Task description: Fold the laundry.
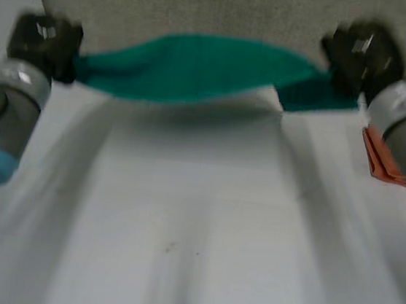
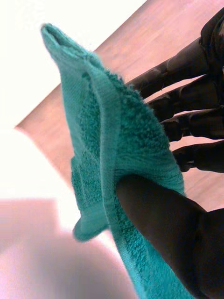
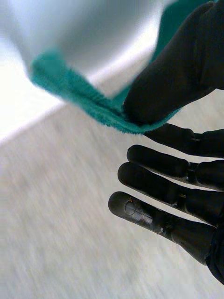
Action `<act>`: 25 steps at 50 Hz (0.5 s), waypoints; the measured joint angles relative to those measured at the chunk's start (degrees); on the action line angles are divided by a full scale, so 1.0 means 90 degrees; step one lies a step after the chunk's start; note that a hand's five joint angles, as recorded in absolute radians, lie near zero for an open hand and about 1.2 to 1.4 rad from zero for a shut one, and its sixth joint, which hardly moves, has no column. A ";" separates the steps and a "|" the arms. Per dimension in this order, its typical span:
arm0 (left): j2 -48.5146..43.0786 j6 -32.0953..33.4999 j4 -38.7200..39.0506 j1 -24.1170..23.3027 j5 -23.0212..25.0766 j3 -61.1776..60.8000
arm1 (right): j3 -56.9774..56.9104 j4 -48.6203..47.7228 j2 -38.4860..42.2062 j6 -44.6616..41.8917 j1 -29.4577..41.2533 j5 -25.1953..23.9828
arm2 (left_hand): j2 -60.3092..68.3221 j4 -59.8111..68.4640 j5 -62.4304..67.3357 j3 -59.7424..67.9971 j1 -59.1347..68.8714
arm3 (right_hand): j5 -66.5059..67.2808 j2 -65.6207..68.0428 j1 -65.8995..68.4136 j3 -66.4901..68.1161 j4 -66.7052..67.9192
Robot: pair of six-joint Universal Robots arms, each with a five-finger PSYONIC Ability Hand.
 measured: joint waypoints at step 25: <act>-0.0160 -0.0150 -0.0648 0.0175 0.0362 -0.1370 | 0.2930 -0.0003 -0.0136 -0.0412 -0.0071 -0.0288 | -0.5231 -0.5304 -0.5035 -0.5206 -0.4648 | 0.0000 0.0000 0.0000 0.0000 0.0001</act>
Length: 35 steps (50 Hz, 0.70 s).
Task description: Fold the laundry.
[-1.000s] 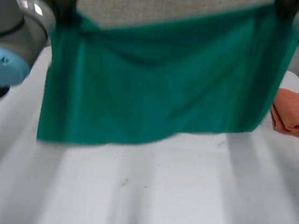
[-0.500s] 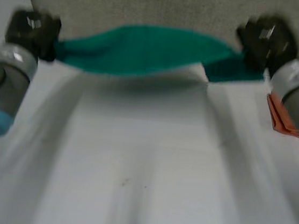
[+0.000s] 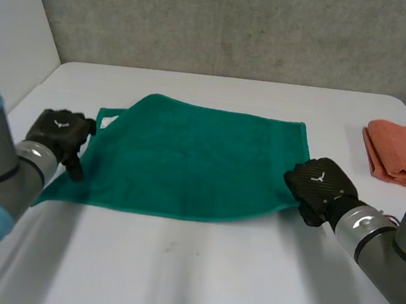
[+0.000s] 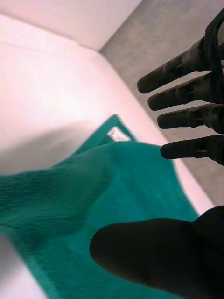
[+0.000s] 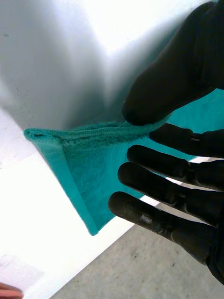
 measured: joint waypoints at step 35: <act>0.1392 0.2069 0.1367 0.1869 0.2357 -0.3135 | 0.0081 0.0041 -0.0126 0.1427 -0.0608 -0.0030 | 0.0018 0.0018 0.0070 0.0015 0.0006 | 0.0001 0.0000 0.0000 0.0000 0.0000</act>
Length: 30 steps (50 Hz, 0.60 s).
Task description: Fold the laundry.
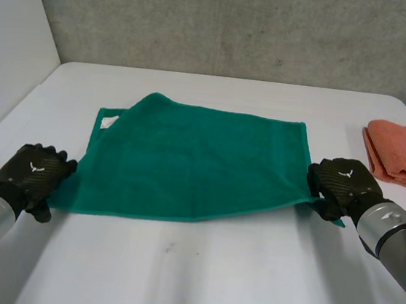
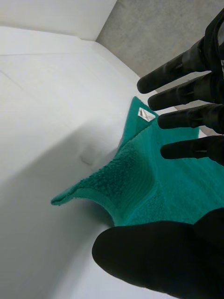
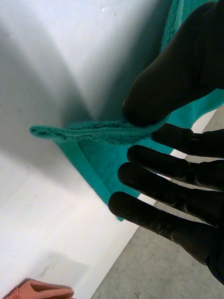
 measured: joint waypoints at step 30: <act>-0.1138 -0.0068 0.0819 0.0038 0.0023 0.0448 | 0.0054 -0.0017 0.0002 -0.0019 -0.0014 -0.0071 | 0.2485 0.2475 0.2397 0.2424 0.2389 | -0.0001 0.0000 0.0000 0.0000 0.0000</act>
